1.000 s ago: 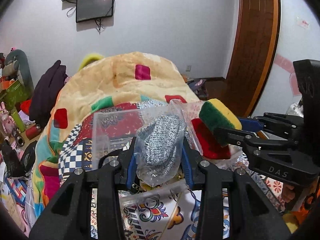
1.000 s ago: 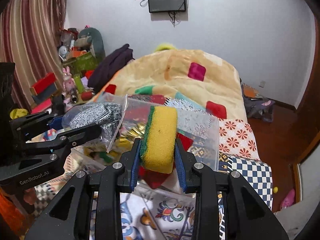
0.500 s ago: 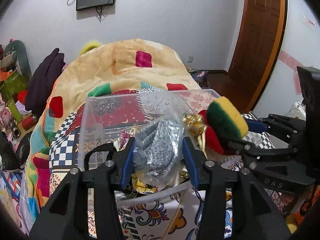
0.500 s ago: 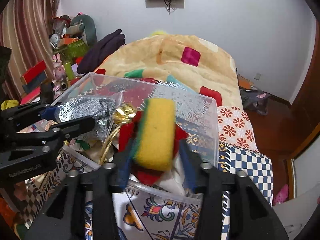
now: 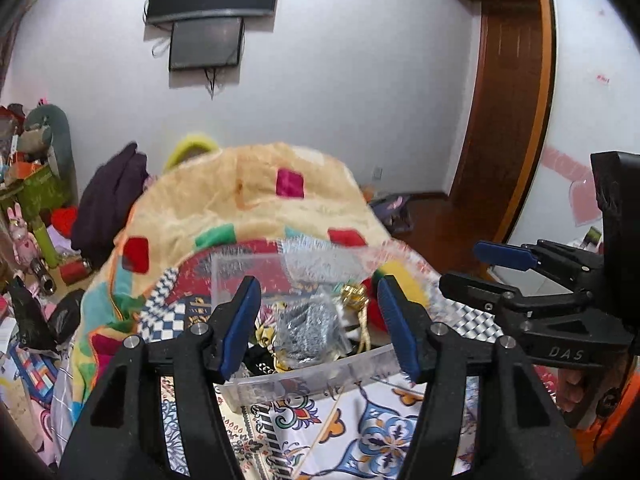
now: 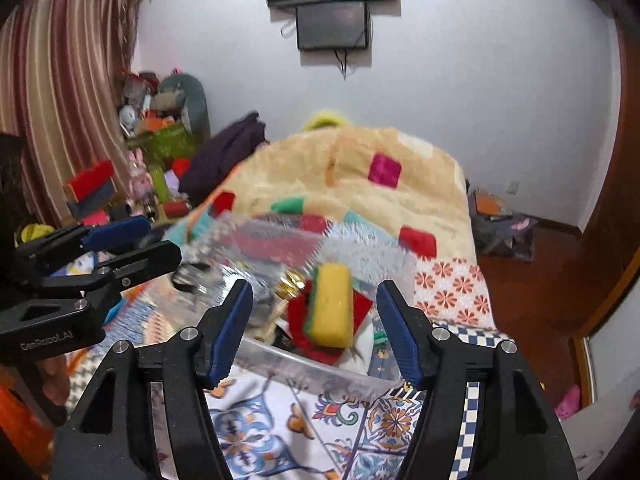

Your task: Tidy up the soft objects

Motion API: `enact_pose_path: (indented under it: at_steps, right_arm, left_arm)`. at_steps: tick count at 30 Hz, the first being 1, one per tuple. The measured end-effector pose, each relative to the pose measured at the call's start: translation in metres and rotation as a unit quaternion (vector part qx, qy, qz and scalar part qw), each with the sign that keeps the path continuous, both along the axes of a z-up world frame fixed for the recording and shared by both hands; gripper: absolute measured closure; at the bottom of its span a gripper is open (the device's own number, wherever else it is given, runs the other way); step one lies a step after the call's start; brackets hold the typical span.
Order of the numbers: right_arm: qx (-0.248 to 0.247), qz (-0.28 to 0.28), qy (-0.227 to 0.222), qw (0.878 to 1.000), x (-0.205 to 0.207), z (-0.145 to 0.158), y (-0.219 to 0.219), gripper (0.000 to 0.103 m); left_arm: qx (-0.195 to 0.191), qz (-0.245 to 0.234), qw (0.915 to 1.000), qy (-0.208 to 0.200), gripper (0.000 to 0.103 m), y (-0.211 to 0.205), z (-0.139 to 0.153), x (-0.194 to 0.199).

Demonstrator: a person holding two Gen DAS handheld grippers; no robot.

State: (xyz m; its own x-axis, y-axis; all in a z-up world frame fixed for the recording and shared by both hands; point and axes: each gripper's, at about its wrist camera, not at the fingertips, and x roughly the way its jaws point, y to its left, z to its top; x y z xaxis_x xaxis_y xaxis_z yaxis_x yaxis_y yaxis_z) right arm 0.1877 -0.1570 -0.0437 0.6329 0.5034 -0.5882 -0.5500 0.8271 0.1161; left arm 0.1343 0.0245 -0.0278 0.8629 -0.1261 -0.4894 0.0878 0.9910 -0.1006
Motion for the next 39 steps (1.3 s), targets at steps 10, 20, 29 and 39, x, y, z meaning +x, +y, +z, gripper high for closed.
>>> enact_pose_path:
  at_steps: [10, 20, 29, 39]
  right_arm:
    - [0.066, -0.008, -0.067, 0.996, -0.062, 0.060, -0.030, 0.033]
    - [0.088, -0.014, -0.103, 0.991, -0.097, 0.074, -0.039, 0.013]
    - [0.091, -0.026, -0.111, 0.989, -0.102, 0.071, -0.041, 0.002]
    - [0.091, -0.026, -0.111, 0.989, -0.103, 0.070, -0.042, 0.001]
  left_arm:
    - [-0.008, -0.006, 0.9975, -0.070, 0.033, -0.010, 0.049, -0.066]
    - [0.010, 0.016, 0.9925, -0.121, 0.003, -0.016, 0.066, -0.112]
    - [0.004, 0.009, 0.9926, -0.121, 0.001, -0.015, 0.065, -0.118]
    - [0.013, 0.009, 0.9926, -0.120, 0.001, -0.019, 0.061, -0.116]
